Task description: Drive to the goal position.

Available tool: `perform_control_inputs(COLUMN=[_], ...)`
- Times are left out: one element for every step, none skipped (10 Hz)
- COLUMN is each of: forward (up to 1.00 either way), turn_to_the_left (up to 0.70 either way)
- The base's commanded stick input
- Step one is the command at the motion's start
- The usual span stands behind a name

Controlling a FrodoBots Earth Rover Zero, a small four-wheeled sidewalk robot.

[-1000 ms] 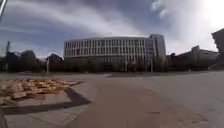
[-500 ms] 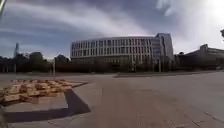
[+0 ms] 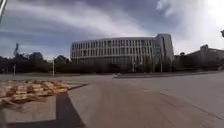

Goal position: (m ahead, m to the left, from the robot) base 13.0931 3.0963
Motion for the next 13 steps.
perform_control_inputs(forward=[1.00, 1.00, 1.00, 1.00, 1.00, 1.00, 1.00, 1.00, 1.00, 1.00, 1.00, 1.00, 1.00], turn_to_the_left=[0.00, 0.00, 0.40, 0.40, 0.09, 0.00, 0.00, 0.00, 0.00, 0.00, 0.00, 0.00, 0.00])
